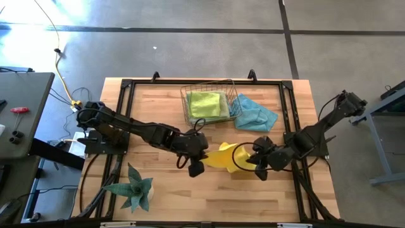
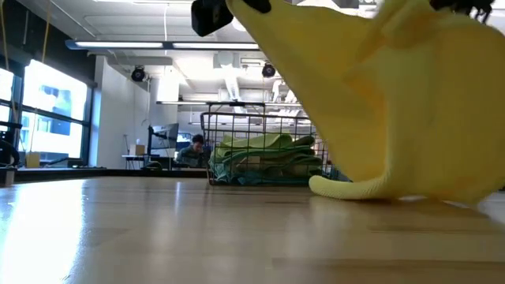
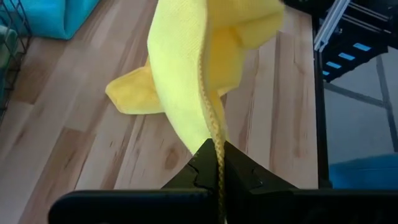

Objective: Fold microfiber towels
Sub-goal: Fold the yellow towel

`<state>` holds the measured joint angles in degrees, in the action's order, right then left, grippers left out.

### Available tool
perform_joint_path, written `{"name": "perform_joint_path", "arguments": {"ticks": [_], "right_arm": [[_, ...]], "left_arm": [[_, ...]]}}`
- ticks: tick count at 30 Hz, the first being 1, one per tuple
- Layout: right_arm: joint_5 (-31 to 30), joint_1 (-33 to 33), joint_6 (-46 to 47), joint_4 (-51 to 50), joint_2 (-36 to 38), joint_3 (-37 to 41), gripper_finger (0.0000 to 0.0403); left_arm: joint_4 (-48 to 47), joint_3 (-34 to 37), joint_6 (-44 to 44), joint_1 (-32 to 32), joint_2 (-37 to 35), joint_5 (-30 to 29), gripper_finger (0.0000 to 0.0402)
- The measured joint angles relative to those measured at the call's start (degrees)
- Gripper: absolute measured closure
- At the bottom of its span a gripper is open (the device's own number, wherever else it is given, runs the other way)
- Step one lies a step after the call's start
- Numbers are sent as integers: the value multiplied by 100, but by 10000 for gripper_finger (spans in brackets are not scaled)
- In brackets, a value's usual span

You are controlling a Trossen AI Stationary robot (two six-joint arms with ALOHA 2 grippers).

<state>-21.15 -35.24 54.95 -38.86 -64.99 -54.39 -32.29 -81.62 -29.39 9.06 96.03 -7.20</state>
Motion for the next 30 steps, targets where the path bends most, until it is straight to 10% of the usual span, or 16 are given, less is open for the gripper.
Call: {"name": "perform_joint_path", "arguments": {"ticks": [30], "right_arm": [[-93,0,31,369,-1289,450,321]], "left_arm": [[42,2,61,-46,225,-222,401]]}}
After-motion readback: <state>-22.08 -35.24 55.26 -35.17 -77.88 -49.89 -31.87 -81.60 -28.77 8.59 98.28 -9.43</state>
